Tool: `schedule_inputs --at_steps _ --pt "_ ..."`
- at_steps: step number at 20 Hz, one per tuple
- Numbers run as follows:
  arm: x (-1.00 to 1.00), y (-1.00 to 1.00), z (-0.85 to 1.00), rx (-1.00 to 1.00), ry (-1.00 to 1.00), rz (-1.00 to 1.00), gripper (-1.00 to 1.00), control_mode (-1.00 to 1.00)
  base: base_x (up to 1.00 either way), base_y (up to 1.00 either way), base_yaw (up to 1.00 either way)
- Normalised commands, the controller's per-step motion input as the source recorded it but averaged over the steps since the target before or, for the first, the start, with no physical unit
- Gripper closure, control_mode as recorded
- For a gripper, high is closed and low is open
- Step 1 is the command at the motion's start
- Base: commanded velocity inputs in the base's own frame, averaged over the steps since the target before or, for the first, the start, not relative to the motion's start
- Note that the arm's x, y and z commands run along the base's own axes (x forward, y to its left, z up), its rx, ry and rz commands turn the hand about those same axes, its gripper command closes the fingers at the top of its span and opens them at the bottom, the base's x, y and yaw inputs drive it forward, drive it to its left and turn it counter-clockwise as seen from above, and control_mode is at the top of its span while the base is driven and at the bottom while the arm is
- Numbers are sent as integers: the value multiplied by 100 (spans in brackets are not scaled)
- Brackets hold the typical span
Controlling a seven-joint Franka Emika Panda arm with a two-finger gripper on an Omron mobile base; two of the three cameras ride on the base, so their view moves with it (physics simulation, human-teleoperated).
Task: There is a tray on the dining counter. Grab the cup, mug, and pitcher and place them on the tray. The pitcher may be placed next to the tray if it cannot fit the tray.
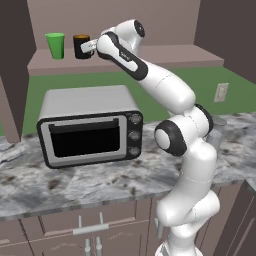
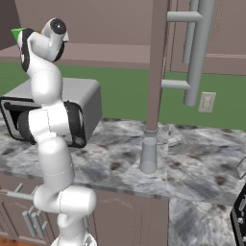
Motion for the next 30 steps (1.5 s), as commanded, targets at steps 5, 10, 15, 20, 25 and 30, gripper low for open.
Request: schedule_inputs --at_steps 5,10,15,20,25,30 --pt "0 0 0 0 0 0 100 -100 0 0 0" --pt "0 0 0 0 0 0 100 -100 0 0 0" --pt "0 0 0 0 0 0 100 -100 0 0 0" --pt "-15 0 0 0 0 0 100 -100 0 0 0" --pt "-37 0 1 0 -2 0 100 -100 0 0 0" --pt "-21 0 1 0 0 0 100 -100 0 0 0"
